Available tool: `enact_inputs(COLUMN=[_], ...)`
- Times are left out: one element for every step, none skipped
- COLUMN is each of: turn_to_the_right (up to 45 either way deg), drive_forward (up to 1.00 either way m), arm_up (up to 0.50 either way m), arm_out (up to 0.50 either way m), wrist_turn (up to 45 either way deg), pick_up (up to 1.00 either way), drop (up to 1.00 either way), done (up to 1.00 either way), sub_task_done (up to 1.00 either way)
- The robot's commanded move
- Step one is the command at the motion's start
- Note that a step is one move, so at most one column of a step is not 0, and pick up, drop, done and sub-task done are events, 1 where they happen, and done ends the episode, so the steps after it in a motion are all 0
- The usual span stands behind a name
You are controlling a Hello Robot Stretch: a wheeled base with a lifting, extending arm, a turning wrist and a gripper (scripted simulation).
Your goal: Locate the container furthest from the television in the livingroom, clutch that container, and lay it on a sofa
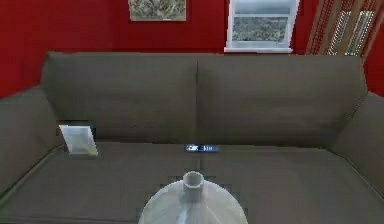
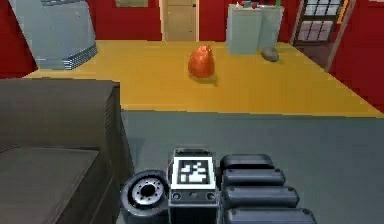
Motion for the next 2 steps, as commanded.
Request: enact_inputs(turn_to_the_right=[-45.0, -30.0], drive_forward=[0.0, 0.0], arm_up=[0.0, 0.0], arm_out=[0.0, 0.0], wrist_turn=[0.0, 0.0], pick_up=[0.0, 0.0], drop=[0.0, 0.0], done=[0.0, 0.0], sub_task_done=[0.0, 0.0])
